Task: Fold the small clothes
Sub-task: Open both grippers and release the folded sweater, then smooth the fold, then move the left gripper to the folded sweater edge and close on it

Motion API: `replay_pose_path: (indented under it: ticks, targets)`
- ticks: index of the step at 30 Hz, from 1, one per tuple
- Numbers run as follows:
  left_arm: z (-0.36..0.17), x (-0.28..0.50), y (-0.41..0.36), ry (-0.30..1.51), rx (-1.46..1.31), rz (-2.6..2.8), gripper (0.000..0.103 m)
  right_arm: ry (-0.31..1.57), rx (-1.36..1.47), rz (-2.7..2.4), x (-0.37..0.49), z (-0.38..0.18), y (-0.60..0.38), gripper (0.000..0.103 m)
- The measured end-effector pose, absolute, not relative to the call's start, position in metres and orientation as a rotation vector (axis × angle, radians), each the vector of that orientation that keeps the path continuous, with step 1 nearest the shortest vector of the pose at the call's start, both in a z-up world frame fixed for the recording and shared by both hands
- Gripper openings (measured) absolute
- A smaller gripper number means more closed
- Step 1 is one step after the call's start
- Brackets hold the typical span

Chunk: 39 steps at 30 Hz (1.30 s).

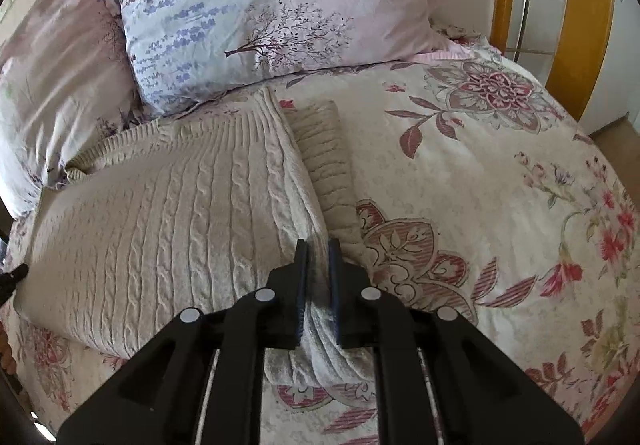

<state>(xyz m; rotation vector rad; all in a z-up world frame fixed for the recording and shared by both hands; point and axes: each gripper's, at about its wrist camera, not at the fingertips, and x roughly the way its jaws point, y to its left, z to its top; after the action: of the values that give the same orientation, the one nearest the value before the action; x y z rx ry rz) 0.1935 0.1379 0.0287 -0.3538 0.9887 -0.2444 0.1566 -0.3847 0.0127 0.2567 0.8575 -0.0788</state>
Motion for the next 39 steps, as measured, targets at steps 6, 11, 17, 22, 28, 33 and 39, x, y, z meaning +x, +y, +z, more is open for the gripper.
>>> replay_pose_path:
  ticks: [6,11,17,22,28,33,39]
  targets:
    - [0.052,0.185,0.13,0.901,-0.326,-0.241,0.046,0.774,0.205,0.002,0.151,0.04,-0.354,0.05]
    - [0.057,0.183,0.099,0.884,-0.218,-0.299,0.051,0.805,0.116,0.103,0.158,0.034,-0.315,0.05]
    - [0.034,0.188,0.088,0.969,-0.188,-0.3,0.051,0.878,0.067,0.103,0.17,0.01,-0.299,0.054]
    - [0.034,0.183,0.087,0.956,-0.156,-0.305,0.052,0.895,-0.015,0.074,0.166,0.01,-0.287,0.06]
    - [0.051,0.191,0.122,0.922,-0.361,-0.293,0.064,0.886,0.052,0.1,0.173,0.022,-0.285,0.066]
    - [0.048,0.211,0.156,0.956,-0.492,-0.22,0.066,0.859,0.036,0.093,0.185,0.026,-0.27,0.066]
    - [0.026,0.232,0.174,1.037,-0.623,-0.194,0.066,0.855,0.052,0.094,0.194,0.024,-0.267,0.066]
